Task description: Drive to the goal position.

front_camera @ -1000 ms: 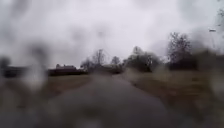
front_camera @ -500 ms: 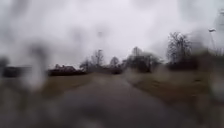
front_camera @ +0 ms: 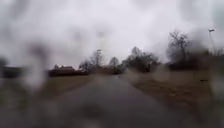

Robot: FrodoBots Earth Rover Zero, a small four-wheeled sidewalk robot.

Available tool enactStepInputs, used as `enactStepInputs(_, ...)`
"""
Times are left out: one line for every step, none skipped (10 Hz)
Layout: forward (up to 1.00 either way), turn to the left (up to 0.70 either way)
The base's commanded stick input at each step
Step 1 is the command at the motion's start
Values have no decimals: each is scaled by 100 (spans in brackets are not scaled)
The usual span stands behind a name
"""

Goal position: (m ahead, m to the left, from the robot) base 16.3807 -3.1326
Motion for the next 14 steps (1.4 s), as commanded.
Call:
enactStepInputs(70, 0)
enactStepInputs(70, 0)
enactStepInputs(70, 0)
enactStepInputs(70, 0)
enactStepInputs(70, 0)
enactStepInputs(70, 0)
enactStepInputs(70, 27)
enactStepInputs(70, 35)
enactStepInputs(70, 12)
enactStepInputs(70, 0)
enactStepInputs(70, 0)
enactStepInputs(70, 0)
enactStepInputs(70, 0)
enactStepInputs(70, 0)
